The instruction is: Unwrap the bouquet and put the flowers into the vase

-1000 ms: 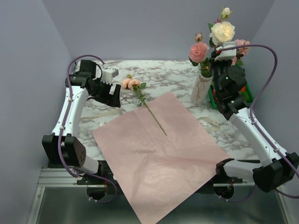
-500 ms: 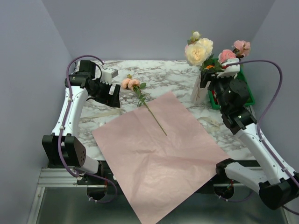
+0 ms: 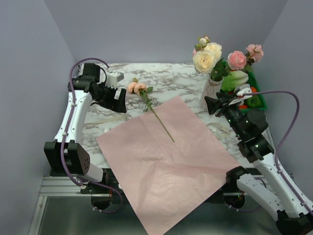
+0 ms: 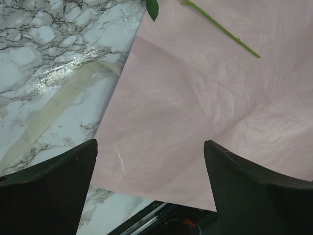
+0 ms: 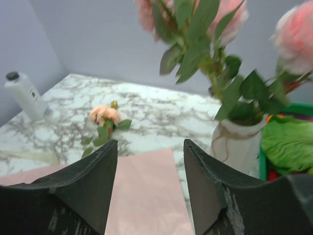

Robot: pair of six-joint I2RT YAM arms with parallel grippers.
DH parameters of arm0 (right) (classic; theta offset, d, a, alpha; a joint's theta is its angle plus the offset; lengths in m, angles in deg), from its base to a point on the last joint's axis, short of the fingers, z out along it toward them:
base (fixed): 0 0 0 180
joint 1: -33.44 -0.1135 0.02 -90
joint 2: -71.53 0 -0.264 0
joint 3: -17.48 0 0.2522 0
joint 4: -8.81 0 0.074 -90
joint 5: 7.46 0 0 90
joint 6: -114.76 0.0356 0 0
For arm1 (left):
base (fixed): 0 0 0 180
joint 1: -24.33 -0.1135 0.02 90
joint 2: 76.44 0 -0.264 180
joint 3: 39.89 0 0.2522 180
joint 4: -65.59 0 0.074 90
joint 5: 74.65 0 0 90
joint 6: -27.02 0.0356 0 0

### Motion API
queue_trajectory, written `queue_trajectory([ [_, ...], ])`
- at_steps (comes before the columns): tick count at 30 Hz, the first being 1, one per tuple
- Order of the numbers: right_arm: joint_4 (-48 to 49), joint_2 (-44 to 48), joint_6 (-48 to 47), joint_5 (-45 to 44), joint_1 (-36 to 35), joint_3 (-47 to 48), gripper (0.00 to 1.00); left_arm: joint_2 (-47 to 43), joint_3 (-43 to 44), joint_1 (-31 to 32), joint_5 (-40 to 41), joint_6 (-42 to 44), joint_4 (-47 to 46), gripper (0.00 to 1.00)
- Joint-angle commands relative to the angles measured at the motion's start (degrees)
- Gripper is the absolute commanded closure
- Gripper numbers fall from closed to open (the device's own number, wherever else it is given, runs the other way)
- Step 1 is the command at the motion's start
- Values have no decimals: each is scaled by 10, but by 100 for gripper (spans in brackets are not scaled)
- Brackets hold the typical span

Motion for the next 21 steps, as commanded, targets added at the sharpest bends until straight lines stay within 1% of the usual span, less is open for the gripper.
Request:
queue_trajectory([
  [1, -5, -13, 43, 39, -32, -63, 38, 8, 20, -4, -24, -13, 9, 1],
  [2, 0, -23, 49, 39, -40, -73, 38, 10, 23, -4, -24, -13, 11, 1],
  [4, 14, -45, 54, 23, -81, -91, 38, 10, 27, -4, -23, -13, 13, 1],
  [6, 23, -103, 53, 7, -127, -89, 37, 10, 28, -4, -20, -12, 13, 1],
  [7, 33, -132, 55, 7, -138, -84, 36, 10, 29, -4, -17, -12, 13, 1],
  [8, 35, -188, 56, -8, -147, -75, 34, 11, 30, -4, -16, -13, 14, 1],
  [9, 31, -225, 57, -5, -157, -61, 32, 11, 31, -4, -15, -13, 15, 1],
  [11, 21, -286, 57, -4, -163, -10, 29, 10, 31, -4, -13, -12, 16, 1],
  [12, 16, -350, 54, 0, -165, 9, 27, 9, 30, -4, -12, -12, 17, 1],
  [14, -4, -412, 45, 0, -165, 78, 26, 8, 32, -5, -10, -10, 19, 1],
  [15, -18, -466, 38, -1, -166, 105, 26, 7, 33, -5, -10, -9, 22, 1],
  [18, -50, -553, 21, -8, -166, 196, 26, 6, 37, -6, -10, -9, 25, 1],
  [21, -60, -605, 14, 0, -166, 269, 26, 7, 37, -8, -9, -9, 26, 1],
])
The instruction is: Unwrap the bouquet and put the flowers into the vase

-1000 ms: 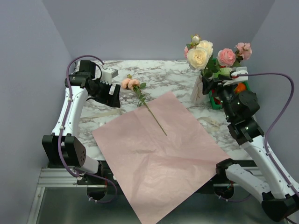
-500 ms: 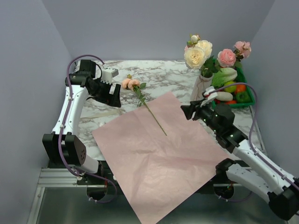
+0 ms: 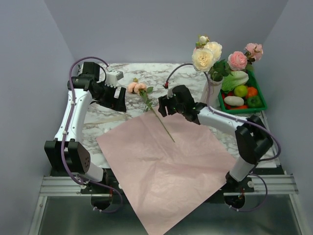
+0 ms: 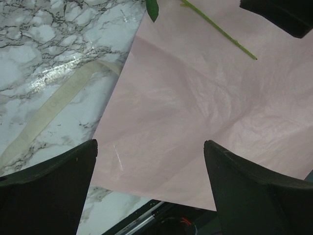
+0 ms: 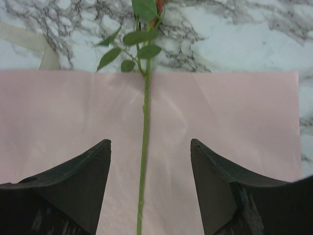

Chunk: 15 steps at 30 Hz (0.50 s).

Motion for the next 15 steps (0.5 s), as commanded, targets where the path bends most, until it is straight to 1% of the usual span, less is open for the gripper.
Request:
queue_trajectory([
  [1, -52, -90, -23, -5, -4, 105, 26, -3, 20, -6, -3, 2, 14, 1],
  [3, -73, -125, -26, -6, -4, 164, 26, -2, 21, -7, -1, 3, 14, 1],
  [5, -95, -167, -28, -6, -4, 198, 27, -2, 20, -7, 4, 4, 15, 1],
  [6, -103, -179, -28, 12, -4, 225, 28, -3, 20, -7, 4, 4, 15, 1],
  [11, -166, -252, -24, 26, -8, 304, 32, -5, 21, -9, 9, 7, 17, 1],
  [15, -225, -314, -20, 41, -18, 369, 32, -5, 21, -12, 11, 9, 18, 1],
])
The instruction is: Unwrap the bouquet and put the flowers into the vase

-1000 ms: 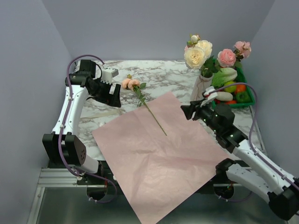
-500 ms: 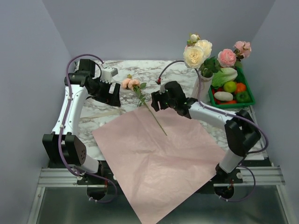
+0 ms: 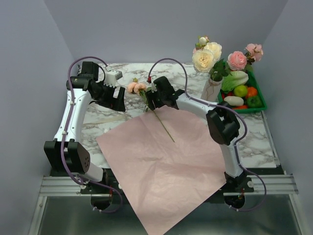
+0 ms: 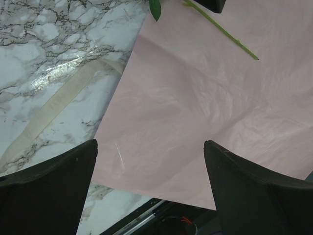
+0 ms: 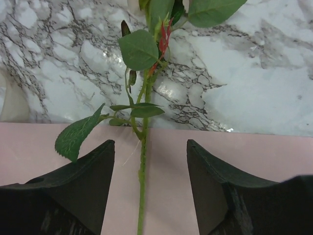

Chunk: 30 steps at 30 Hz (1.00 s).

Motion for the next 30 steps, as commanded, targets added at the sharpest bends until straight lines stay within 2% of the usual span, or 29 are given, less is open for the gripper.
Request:
queue_trajectory([
  [1, -122, -61, 0, 29, -13, 76, 33, -5, 13, -7, 8, 8, 13, 1],
  [8, -177, -109, -3, 13, -17, 156, 37, -6, 8, -9, 9, 16, 16, 1],
  [12, -223, -149, -5, 0, -24, 232, 39, -7, 7, -9, 5, 16, 15, 1],
  [22, -281, -206, 0, 1, -29, 301, 41, -10, 15, -24, 5, 25, 20, 1],
  [27, -286, -213, 2, 0, -29, 314, 51, -9, 17, -24, 5, 26, 21, 1],
  [30, -284, -214, 9, 6, -29, 314, 67, -13, 13, -26, 5, 26, 20, 1],
])
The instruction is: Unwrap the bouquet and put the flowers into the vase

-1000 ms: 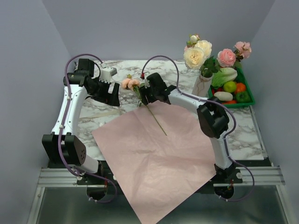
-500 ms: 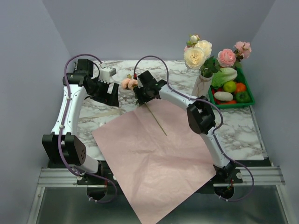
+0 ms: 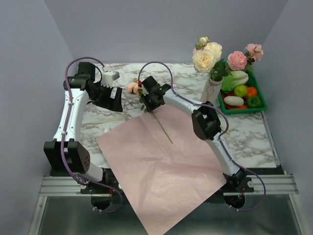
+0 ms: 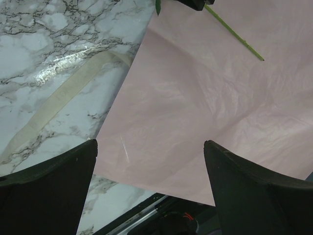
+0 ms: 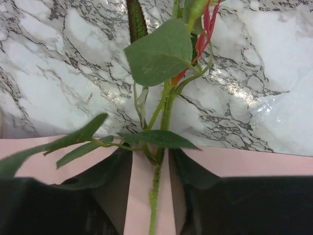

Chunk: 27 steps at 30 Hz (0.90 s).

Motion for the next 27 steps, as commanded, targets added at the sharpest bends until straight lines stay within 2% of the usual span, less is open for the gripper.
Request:
queue_trajectory([
  [1, -17, -16, 10, 1, -5, 15, 81, -14, 11, -3, 6, 6, 8, 1],
  [4, -6, -3, 14, 3, -7, 8, 99, -20, 15, -3, 8, 5, 10, 1],
  [11, 56, 132, -14, -9, -43, -61, 99, -43, 24, -9, 8, -13, 5, 1],
  [15, 136, 292, -45, -46, -71, -160, 99, -52, 49, -28, 0, -26, 1, 1],
  [18, 187, 377, -55, -56, -87, -254, 99, -46, 93, -62, -24, -18, 18, 1],
  [19, 199, 435, -60, -58, -92, -275, 99, -42, 128, -77, -38, -10, 26, 1],
  [23, 269, 584, -124, -55, -130, -388, 99, -10, 216, -180, -109, 4, 57, 1],
  [27, 339, 720, -154, -36, -144, -464, 99, 13, 252, -206, -135, -1, 68, 1],
])
